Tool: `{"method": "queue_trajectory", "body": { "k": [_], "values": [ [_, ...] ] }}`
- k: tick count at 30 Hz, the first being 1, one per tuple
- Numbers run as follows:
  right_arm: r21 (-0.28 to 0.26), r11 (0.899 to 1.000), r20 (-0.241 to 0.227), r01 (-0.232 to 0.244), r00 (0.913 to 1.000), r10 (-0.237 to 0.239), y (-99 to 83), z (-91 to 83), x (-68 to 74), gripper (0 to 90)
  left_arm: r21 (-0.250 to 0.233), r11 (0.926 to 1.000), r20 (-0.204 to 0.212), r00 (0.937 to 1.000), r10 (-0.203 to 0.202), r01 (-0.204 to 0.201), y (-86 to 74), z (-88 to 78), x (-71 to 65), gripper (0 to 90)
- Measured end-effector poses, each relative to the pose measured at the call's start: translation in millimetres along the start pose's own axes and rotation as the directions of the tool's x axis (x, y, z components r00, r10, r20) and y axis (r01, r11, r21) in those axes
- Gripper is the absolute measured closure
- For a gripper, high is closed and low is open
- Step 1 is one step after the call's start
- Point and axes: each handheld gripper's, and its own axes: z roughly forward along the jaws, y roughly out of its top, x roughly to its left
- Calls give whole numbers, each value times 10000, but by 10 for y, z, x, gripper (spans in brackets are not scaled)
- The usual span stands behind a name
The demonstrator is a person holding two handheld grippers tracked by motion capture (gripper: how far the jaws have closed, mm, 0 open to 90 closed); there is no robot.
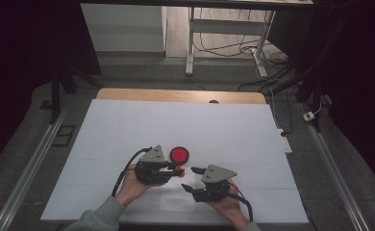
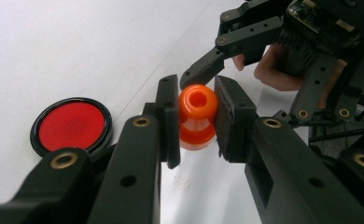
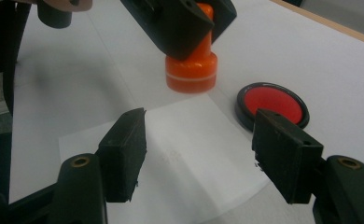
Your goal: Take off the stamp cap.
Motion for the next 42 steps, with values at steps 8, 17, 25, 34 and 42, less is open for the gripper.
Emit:
{"method": "queue_trajectory", "body": {
  "k": [8,17,25,34,42],
  "values": [
    [-78,10000,-110,-47,9999,46,62,61,13,351,-33,10000,23,10000,0,0,2,-8,-7,724],
    [-18,10000,-192,7,9998,-7,100,133,44,379,-56,10000,4,10000,0,0,2,-6,-7,724],
    [-3,10000,-59,76,10000,-76,122,182,63,443,-78,10000,-47,10000,-42,42,-2,-4,3,724],
    [-67,10000,53,17,10000,-17,133,193,61,555,-37,10000,-21,10000,-4,4,-3,7,-5,724],
    [-49,10000,127,-26,9999,26,134,182,56,597,6,10000,-5,10000,21,-21,-7,19,-7,724]
  ]
}}
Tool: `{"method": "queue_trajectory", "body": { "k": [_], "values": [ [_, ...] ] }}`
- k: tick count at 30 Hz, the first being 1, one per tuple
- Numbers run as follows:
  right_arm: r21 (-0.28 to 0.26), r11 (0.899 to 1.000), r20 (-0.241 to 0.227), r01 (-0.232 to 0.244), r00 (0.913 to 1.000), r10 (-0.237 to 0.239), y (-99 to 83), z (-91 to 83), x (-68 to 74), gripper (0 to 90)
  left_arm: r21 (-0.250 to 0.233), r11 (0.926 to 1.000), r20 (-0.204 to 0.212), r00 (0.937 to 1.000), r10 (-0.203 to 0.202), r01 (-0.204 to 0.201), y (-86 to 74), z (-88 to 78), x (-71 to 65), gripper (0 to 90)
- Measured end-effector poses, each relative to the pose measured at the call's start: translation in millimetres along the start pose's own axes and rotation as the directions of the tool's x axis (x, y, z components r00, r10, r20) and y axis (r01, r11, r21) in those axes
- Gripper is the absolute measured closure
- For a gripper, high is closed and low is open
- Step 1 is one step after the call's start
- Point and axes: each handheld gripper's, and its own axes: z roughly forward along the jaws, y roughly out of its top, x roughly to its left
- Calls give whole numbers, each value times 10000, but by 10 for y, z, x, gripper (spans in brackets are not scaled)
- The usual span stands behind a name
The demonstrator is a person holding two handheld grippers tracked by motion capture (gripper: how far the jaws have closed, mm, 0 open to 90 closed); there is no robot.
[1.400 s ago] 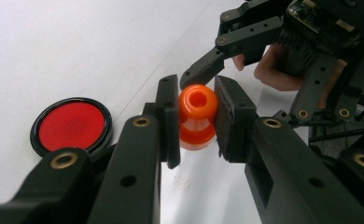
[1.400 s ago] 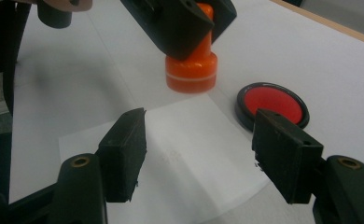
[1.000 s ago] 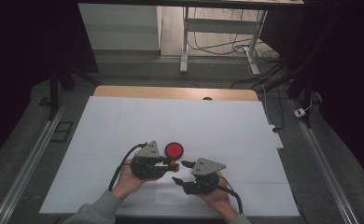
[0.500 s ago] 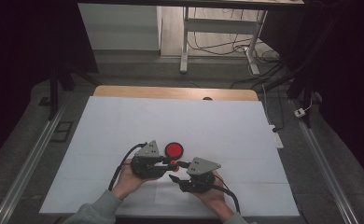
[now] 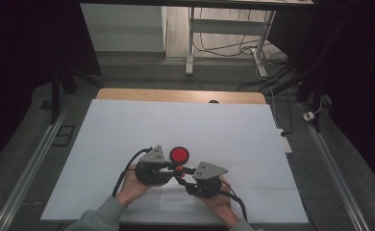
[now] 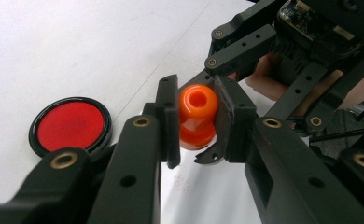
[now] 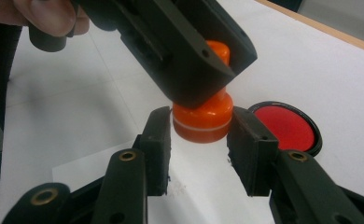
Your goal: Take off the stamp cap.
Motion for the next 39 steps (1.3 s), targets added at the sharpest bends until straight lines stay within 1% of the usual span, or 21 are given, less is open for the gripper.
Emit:
{"method": "queue_trajectory", "body": {
  "k": [6,15,19,32,39],
  "values": [
    [-8,10000,-39,32,10000,-32,1,-4,-2,631,6,10000,23,10000,-12,12,-3,2,-4,724],
    [29,10000,-54,48,10000,-47,-1,-5,0,639,31,10000,19,10000,-1,1,-3,4,-6,724],
    [6,10000,37,72,10000,-72,-5,-4,12,642,29,10000,0,10000,17,-17,-4,6,-9,725],
    [62,9994,133,355,9993,-356,-15,-14,26,645,83,9999,-31,10000,58,-57,-3,9,-23,727],
    [-24,9997,140,260,9996,-260,-20,-22,26,645,29,10000,-13,10000,13,-13,0,7,-26,727]
  ]
}}
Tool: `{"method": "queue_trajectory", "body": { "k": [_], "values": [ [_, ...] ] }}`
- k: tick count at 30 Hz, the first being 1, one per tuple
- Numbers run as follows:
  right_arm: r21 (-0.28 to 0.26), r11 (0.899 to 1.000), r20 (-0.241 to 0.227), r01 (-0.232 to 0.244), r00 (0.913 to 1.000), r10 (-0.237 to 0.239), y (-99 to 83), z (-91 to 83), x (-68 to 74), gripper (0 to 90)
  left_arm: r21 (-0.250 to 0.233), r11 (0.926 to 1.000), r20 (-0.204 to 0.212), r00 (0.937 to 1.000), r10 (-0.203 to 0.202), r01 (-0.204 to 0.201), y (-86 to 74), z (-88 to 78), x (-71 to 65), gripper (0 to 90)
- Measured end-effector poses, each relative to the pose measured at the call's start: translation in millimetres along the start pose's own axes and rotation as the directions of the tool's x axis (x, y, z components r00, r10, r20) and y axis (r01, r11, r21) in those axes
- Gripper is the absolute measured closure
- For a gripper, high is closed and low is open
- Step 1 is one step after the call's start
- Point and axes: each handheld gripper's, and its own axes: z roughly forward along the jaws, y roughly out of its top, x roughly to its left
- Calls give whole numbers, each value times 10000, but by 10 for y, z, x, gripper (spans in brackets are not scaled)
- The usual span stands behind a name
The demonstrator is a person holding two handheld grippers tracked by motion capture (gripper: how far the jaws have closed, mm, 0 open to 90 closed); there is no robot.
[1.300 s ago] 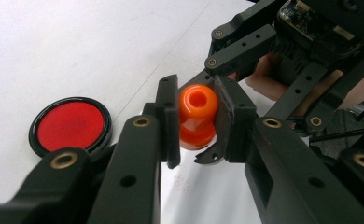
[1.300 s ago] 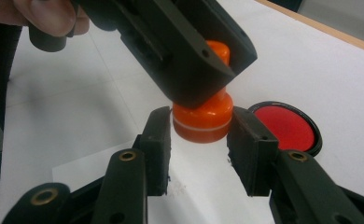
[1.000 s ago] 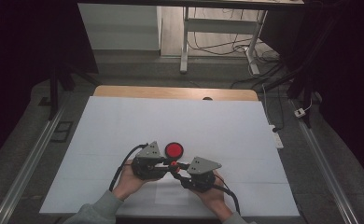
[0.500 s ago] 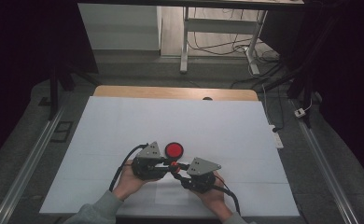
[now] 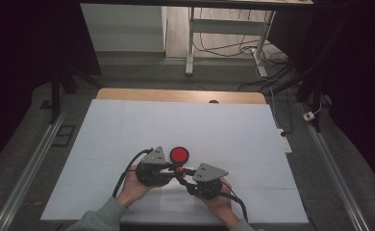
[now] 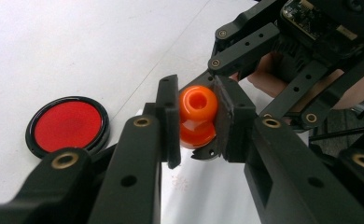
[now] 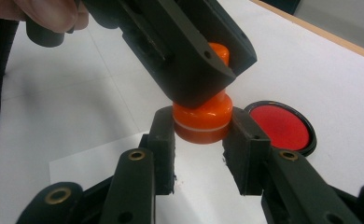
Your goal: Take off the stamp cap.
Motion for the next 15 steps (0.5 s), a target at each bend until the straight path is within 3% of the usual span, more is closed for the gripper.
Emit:
{"method": "queue_trajectory", "body": {
  "k": [7,15],
  "values": [
    [163,9993,-34,330,9995,-329,5,-11,-7,646,44,10000,55,10000,-3,3,1,4,1,728],
    [26,9999,-21,136,9999,-136,3,-15,-9,647,-43,10000,54,10000,-69,70,4,-1,0,728]
  ]
}}
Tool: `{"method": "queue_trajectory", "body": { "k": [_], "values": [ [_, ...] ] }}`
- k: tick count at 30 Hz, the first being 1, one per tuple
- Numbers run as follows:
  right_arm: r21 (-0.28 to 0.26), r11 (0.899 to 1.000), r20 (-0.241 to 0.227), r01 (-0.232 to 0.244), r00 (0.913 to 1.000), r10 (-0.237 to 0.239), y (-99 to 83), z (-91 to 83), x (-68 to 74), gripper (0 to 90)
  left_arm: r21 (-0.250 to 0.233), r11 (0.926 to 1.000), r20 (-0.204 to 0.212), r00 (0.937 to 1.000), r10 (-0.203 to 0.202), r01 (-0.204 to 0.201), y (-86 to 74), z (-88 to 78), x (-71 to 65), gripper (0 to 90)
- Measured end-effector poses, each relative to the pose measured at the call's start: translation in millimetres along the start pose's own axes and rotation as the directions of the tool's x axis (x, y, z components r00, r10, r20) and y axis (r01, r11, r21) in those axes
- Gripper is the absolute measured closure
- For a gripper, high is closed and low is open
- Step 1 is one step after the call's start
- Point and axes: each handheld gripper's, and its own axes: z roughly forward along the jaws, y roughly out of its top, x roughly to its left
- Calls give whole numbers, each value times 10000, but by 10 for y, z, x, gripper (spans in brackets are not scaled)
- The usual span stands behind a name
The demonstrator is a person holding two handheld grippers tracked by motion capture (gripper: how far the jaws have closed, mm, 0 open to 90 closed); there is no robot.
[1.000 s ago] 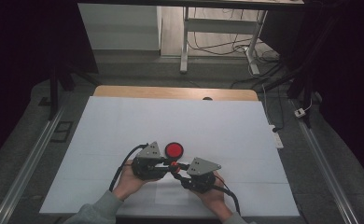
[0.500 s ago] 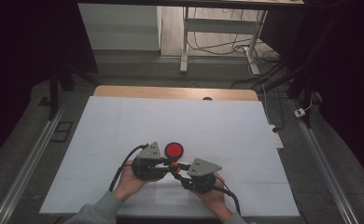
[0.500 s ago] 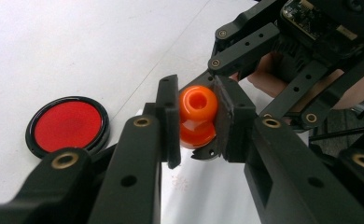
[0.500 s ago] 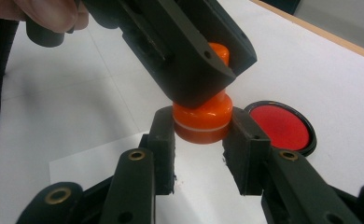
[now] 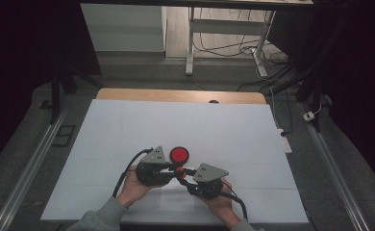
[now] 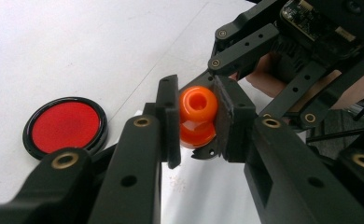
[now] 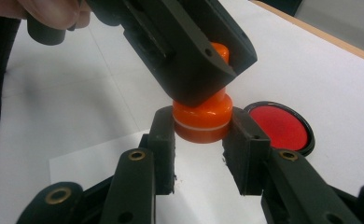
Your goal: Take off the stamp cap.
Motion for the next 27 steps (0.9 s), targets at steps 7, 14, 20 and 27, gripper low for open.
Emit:
{"method": "queue_trajectory", "body": {
  "k": [7,14,20,27],
  "values": [
    [-106,9997,-156,-218,9996,216,-6,-2,-17,647,-49,10000,-40,10000,15,-15,6,-3,-7,729],
    [7,10000,-157,-74,9998,74,-2,-8,-7,647,26,10000,4,10000,64,-64,8,0,-12,729],
    [6,10000,-217,36,9998,-36,2,-10,-18,647,15,10000,-17,10000,39,-39,10,-2,-17,729],
    [-68,9999,-188,-146,9997,145,0,-17,-20,647,-33,10000,-39,10000,1,-2,14,-6,-19,729]
  ]
}}
